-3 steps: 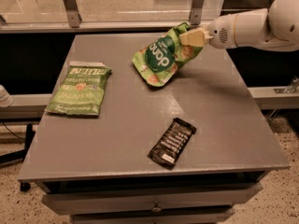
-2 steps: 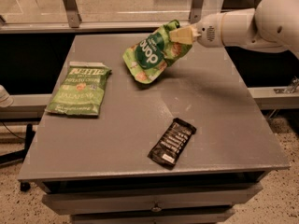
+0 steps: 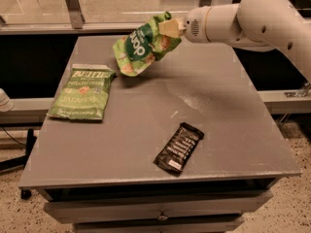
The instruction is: Move green rice chip bag near green jalapeno chip bag
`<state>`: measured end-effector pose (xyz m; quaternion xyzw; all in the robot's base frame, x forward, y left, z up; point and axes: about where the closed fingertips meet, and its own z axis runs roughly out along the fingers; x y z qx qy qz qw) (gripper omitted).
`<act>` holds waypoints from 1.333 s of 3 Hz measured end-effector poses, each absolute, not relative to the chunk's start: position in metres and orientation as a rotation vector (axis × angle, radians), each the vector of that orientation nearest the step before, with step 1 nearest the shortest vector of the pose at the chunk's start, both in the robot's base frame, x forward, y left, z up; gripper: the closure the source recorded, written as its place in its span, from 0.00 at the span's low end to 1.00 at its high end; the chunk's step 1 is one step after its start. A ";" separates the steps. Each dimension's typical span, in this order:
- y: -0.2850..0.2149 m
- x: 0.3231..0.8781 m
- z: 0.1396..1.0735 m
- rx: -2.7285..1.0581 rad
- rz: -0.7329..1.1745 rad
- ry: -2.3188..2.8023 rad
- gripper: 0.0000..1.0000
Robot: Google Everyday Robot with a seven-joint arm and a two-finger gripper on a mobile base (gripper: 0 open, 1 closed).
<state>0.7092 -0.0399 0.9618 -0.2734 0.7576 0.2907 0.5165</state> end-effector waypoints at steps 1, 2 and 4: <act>-0.012 0.733 0.965 -0.624 0.661 1.785 1.00; 0.009 0.762 0.959 -0.554 0.686 1.765 1.00; 0.056 0.771 0.958 -0.436 0.780 1.813 1.00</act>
Offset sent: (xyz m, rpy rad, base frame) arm 0.0893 0.0683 -0.0108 0.1378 -0.0433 -0.1263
